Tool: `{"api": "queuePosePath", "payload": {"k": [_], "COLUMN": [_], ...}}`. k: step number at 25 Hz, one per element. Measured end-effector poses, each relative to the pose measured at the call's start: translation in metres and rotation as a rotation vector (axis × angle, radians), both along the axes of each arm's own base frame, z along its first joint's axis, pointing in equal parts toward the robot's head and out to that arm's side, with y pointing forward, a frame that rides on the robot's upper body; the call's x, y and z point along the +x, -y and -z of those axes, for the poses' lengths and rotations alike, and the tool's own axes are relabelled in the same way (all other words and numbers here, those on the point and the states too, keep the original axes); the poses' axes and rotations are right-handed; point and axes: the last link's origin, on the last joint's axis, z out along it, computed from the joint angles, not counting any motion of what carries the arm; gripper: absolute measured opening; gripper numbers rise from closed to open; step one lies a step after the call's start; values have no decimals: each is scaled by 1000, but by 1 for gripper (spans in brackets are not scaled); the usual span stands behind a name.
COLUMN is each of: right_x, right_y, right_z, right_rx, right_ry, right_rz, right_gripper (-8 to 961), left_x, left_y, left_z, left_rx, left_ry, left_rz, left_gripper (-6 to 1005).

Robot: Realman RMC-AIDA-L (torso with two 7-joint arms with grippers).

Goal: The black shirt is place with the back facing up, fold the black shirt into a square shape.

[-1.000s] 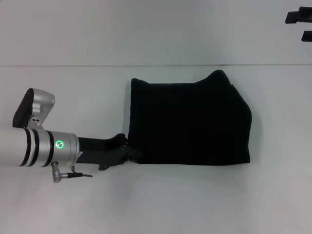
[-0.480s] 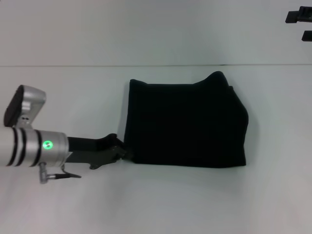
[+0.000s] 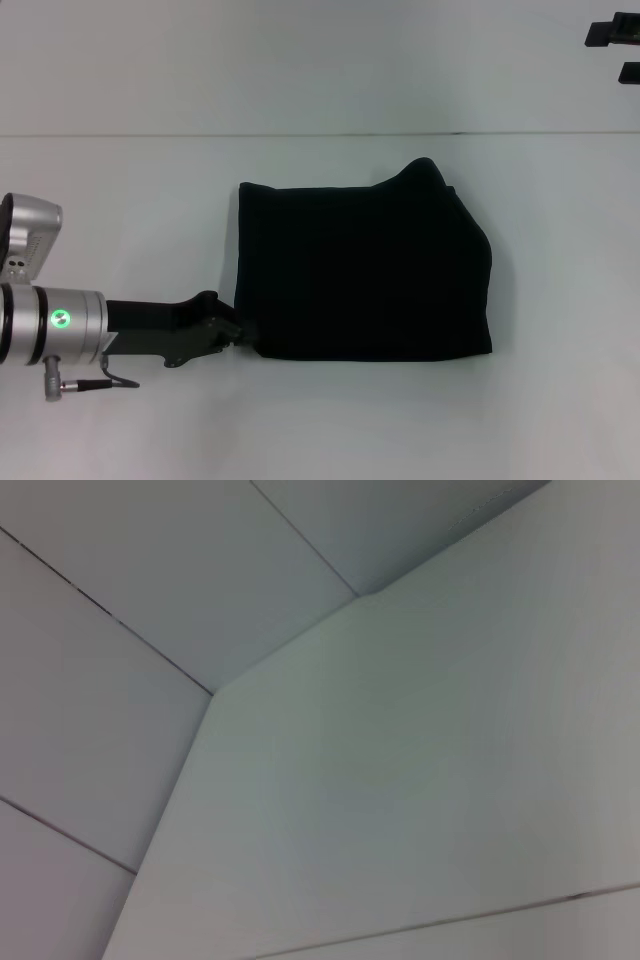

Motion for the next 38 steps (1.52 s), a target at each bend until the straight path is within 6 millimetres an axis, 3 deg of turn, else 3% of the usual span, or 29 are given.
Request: {"api": "queuePosePath", "payload": {"k": [5,9,12,16,19,22,25,30,38], "right_x": [0,1,6,21,41,58,65,60,51], "right_y": [2,8,22,49,75,99,117,124,115], "right_z": [0,-6,-14,-10,12,38,62,99,113], "right_rx": [-6,15,64,127,138,154,148,77,7], "right_ry": [5,11,-40,-28,93,177,215,254,274], "right_rz": [-11,-94,-197,-350,-487,-581,-639,-716,-743], "right_gripper": [939,939,939,939,939,939,939,939,939], "left_x": [-2,-11,-1,18,28,36,46,59,68], "left_y": [2,5,6,4,-3,-14,-24,-35,-39], "left_z": [-12,-48,-68,-64,-59,-60,-63,-57,-32], "left_rx": [-13,63,146,161,176,199,201,193,176], "left_ry": [5,11,20,-27,-90,-135,-165,-203,-258], "left_rz": [4,50,252,594,777,866,912,975,1027], "left_gripper": [117,144,196,351,485,628,859,949,948]}}
